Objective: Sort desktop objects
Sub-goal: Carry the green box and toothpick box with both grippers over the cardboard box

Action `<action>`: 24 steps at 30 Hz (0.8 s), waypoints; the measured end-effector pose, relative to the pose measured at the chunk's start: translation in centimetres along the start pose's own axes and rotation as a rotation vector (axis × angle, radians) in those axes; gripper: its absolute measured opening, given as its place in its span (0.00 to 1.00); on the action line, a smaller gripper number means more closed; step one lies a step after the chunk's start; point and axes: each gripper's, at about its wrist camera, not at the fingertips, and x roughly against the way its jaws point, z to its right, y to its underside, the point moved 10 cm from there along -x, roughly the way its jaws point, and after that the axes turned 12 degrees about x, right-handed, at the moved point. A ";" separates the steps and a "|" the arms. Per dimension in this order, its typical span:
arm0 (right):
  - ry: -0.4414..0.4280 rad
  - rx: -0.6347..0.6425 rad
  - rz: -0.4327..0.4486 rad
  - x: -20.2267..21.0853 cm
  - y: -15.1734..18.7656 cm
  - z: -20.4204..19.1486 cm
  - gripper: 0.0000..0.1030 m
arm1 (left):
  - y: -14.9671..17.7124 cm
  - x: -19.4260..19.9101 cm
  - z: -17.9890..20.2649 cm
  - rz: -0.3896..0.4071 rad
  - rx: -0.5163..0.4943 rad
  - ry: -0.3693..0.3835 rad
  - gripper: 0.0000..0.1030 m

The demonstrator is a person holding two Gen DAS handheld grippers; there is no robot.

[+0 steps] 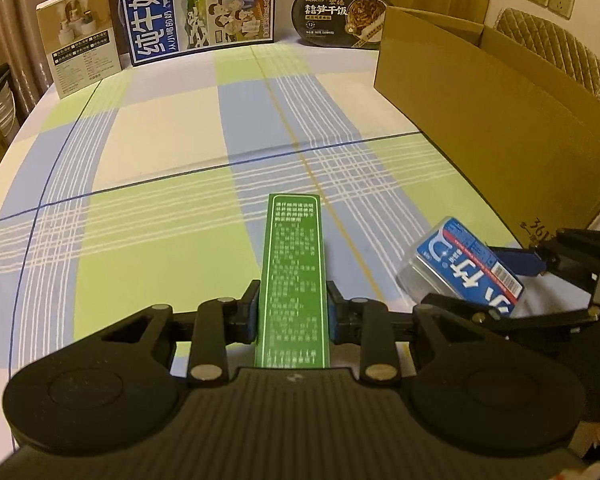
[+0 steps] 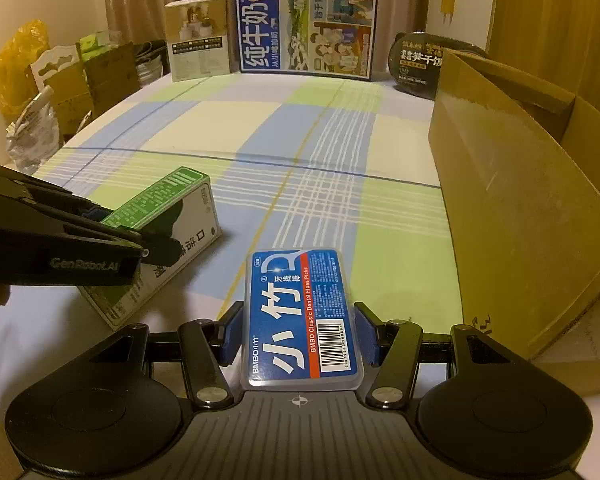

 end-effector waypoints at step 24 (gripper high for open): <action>0.011 -0.008 0.042 1.3 -0.9 0.1 0.52 | -0.4 1.4 0.6 0.028 0.010 0.018 0.25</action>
